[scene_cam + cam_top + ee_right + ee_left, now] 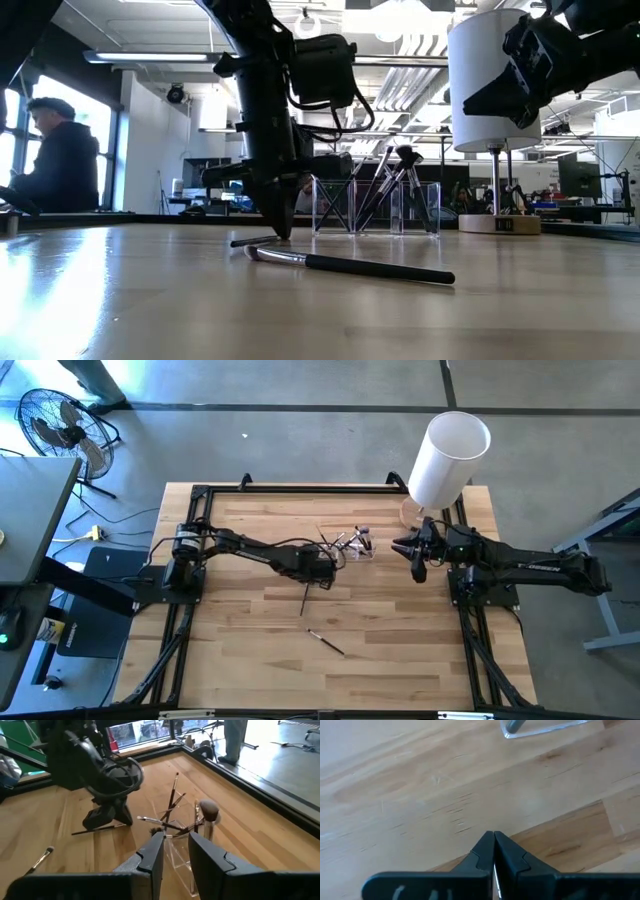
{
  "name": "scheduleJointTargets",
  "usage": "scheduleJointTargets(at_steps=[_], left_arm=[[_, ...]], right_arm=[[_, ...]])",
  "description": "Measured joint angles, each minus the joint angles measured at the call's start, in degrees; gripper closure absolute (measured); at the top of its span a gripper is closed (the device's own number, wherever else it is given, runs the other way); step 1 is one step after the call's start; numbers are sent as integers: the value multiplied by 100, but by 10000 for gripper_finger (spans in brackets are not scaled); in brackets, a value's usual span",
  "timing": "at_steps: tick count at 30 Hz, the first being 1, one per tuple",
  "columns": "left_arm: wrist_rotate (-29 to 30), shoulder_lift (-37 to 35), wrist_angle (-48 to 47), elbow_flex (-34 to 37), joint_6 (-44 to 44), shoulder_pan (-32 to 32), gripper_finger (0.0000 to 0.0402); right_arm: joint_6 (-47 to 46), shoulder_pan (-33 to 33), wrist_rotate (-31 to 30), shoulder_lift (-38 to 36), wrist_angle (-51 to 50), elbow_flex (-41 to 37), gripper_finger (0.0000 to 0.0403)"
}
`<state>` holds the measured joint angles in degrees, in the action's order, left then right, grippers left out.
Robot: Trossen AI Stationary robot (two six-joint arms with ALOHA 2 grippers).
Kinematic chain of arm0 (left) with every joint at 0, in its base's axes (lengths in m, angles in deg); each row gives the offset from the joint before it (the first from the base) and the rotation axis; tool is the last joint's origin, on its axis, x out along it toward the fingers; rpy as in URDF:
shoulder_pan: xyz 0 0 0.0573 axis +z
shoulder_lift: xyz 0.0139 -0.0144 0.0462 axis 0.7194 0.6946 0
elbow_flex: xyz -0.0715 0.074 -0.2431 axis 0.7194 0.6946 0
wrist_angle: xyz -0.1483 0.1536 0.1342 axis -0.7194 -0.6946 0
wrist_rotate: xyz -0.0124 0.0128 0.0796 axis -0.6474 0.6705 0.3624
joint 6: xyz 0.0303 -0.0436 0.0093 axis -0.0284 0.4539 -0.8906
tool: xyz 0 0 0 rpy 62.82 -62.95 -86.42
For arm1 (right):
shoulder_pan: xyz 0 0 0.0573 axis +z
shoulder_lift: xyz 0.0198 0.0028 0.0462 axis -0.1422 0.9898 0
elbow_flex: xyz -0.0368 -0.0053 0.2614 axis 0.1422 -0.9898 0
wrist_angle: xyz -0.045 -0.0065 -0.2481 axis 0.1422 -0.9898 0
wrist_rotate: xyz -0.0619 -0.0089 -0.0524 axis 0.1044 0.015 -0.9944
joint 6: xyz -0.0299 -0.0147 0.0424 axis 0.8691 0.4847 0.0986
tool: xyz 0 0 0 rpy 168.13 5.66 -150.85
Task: Put items in baskets/containers
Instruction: Put the eyeshadow brush into the left section of the transparent organizer
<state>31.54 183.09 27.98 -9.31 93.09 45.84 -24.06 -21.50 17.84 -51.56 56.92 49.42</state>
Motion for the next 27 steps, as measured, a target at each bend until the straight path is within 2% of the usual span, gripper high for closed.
scheduleJointTargets(at_steps=[3,12,18,23,25,27], left_arm=[[-84,0,-108,-87,3,-36,401],[645,-249,-453,-534,430,-713,401],[1983,-580,-305,-520,928,-1372,401],[3195,-867,769,-546,31,-1607,402],[3239,-917,1371,-551,-709,-1523,401],[2988,-967,2099,-549,-1594,-1360,401]], right_arm=[[0,0,21,0,-77,-2,317],[-1,0,221,0,-344,-9,319],[-4,0,409,-5,-544,-11,320],[-40,-2,719,4,-551,-11,320],[-46,-2,786,4,-549,-11,320],[-67,0,787,4,-546,-11,320]])
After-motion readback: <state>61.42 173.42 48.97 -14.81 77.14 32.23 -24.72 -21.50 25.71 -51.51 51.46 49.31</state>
